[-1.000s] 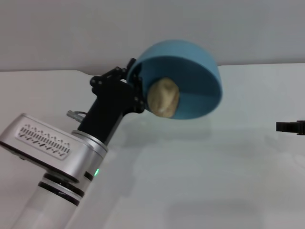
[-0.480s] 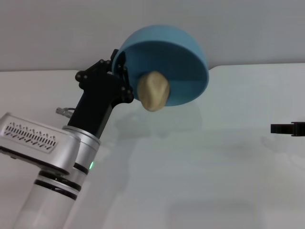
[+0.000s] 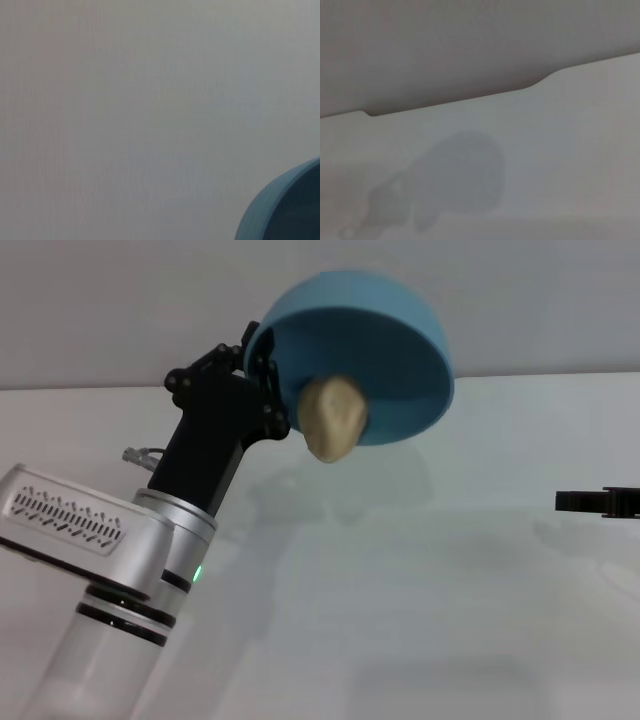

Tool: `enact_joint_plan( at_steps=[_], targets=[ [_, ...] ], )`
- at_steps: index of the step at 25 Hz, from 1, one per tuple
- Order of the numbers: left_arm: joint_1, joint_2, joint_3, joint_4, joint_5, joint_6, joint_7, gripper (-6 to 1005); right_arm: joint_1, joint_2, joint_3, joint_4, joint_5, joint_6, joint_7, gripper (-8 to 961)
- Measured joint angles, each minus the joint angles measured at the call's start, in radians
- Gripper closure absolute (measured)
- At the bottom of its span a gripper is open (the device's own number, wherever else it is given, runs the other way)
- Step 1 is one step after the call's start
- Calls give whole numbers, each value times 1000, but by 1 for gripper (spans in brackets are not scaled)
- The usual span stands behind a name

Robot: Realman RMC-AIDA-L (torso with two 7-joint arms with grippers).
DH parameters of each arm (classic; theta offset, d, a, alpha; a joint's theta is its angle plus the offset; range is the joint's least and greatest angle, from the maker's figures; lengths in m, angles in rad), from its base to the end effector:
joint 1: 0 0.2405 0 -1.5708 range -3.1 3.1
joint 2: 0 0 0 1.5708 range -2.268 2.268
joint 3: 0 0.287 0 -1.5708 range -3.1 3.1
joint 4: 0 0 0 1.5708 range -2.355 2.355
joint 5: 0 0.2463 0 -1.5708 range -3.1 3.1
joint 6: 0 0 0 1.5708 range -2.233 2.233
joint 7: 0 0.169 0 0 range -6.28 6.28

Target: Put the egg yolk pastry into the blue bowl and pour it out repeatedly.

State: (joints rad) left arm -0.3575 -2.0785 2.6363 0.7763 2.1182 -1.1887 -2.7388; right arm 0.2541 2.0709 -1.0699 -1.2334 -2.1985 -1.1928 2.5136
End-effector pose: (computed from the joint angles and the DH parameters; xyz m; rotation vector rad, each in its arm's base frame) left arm -0.2012 0.3423 -0.1321 -1.7375 -0.2333 -0.9363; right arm 0.3380 0.3871 0.0242 -2.0728 1.4814 0.2942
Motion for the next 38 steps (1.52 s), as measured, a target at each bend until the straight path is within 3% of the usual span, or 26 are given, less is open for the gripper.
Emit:
enact_joint_plan(
  at_steps=[13,25,28,31,38],
  targets=[
    [-38,0,7,-33,-26,-10,-11,992,20,1,-5,5,0,7,-1,548],
    [-91,2,-31,-37,-66,92,-32,993,47,-1,-6,41,0,9,-7,548],
    [-100,10,-95,3,-71,179,-26,993,48,0,-7,42,0,7,-15,548],
    [-97,18,-227,82,-65,357,-7,992,48,0,-7,42,0,4,-15,548],
    [-99,19,-588,236,-64,941,122,993,52,0,-23,42,0,1,-15,548]
  ],
)
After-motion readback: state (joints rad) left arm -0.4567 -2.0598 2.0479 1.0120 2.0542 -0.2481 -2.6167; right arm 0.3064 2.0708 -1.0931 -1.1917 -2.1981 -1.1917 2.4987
